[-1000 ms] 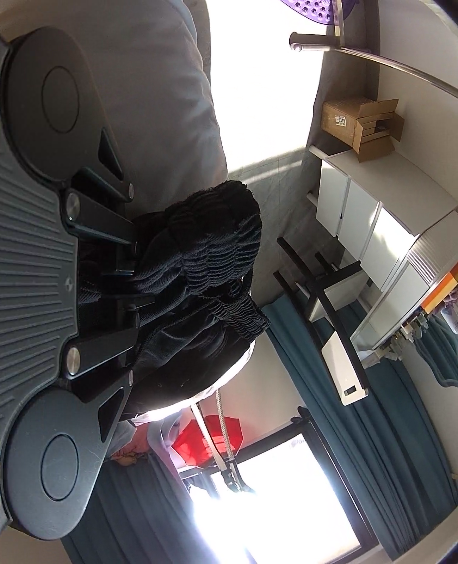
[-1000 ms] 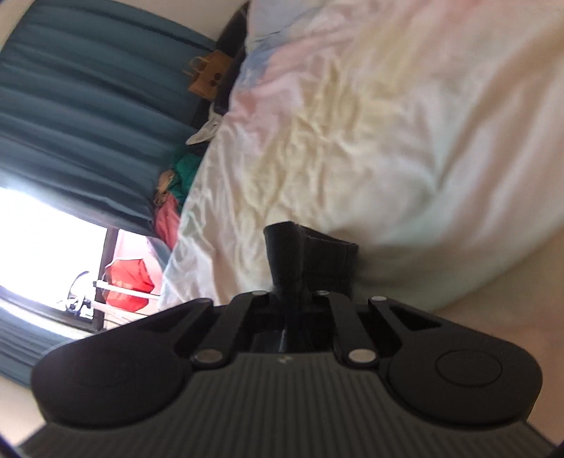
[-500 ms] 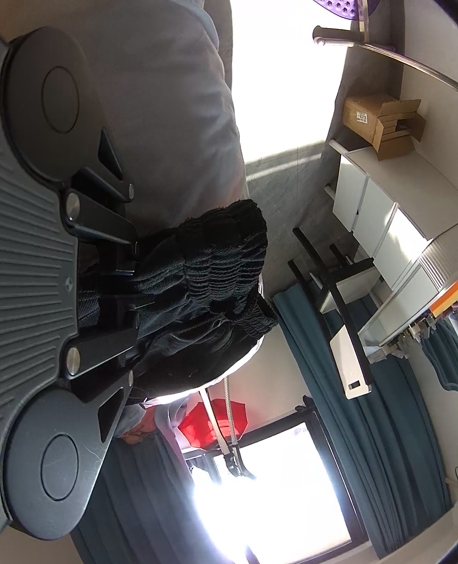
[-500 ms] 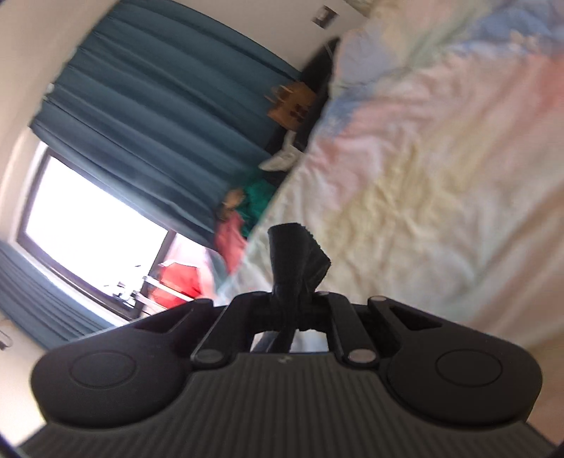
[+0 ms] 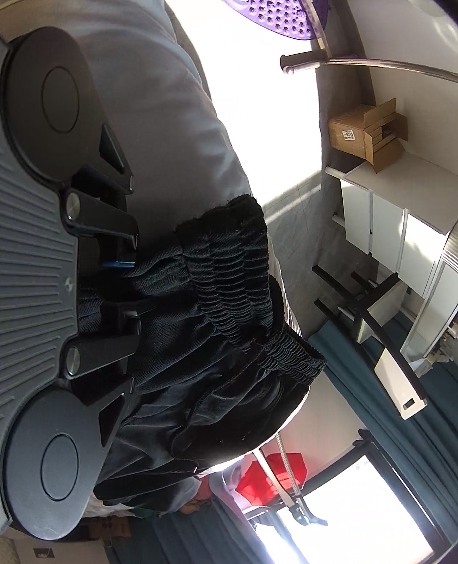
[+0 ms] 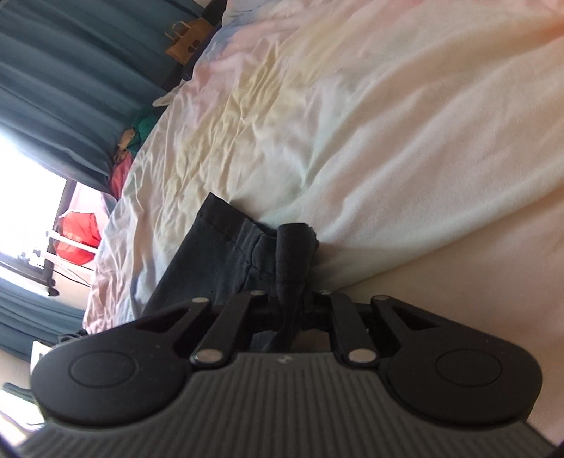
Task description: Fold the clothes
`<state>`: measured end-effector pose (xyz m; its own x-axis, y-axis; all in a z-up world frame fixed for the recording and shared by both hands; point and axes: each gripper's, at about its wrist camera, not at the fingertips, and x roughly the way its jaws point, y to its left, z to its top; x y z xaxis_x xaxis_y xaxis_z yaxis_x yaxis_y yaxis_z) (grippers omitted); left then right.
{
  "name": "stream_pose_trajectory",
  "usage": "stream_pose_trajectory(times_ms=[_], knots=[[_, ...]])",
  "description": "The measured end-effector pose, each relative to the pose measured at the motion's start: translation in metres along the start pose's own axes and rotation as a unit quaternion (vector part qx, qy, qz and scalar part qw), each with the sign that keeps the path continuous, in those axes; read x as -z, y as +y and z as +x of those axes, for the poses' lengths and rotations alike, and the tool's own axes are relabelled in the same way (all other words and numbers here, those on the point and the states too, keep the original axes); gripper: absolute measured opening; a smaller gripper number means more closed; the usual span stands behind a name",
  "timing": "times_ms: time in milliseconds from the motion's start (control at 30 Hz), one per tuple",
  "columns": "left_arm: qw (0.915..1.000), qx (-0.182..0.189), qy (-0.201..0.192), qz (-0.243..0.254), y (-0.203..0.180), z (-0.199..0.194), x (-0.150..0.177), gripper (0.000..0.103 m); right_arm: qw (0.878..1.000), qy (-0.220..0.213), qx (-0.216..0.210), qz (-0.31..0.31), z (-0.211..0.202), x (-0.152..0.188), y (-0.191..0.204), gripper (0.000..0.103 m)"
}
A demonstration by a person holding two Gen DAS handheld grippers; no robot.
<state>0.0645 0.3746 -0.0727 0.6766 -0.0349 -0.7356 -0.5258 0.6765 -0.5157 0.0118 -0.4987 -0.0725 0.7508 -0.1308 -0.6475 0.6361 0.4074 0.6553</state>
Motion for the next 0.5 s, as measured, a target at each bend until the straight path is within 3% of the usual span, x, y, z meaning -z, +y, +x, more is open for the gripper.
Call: stream_pose_trajectory(times_ms=[67,100,133,167,233,333,400,500], knots=[[0.9997,-0.014,0.004,0.018,-0.006,-0.002,-0.001,0.042,0.999,-0.012,0.001,-0.031,-0.014,0.002,0.014,0.039],[0.9994,-0.020,0.003,0.030,-0.010,-0.006,0.000,0.061,0.999,-0.017,0.001,-0.046,-0.022,0.002,0.021,0.048],[0.9986,-0.025,-0.002,0.046,-0.015,-0.014,0.001,0.077,0.998,-0.023,0.001,-0.061,-0.029,0.003,0.028,0.063],[0.9974,-0.030,-0.010,0.065,-0.021,-0.022,0.002,0.083,0.997,-0.029,0.002,-0.076,-0.036,0.004,0.036,0.071],[0.9917,-0.046,-0.036,0.115,-0.035,-0.040,0.007,0.090,0.993,-0.040,0.002,-0.107,-0.050,0.006,0.050,0.074],[0.9702,-0.089,-0.116,0.193,-0.071,-0.074,0.022,0.092,0.987,-0.057,0.003,-0.152,-0.072,0.008,0.071,0.075],[0.9587,-0.076,-0.152,0.228,-0.096,-0.093,0.033,0.097,0.981,-0.069,0.004,-0.182,-0.086,0.009,0.085,0.075],[0.9497,-0.041,-0.178,0.254,-0.134,-0.113,0.053,0.097,0.971,-0.075,-0.028,-0.227,-0.109,0.023,0.120,0.074]])
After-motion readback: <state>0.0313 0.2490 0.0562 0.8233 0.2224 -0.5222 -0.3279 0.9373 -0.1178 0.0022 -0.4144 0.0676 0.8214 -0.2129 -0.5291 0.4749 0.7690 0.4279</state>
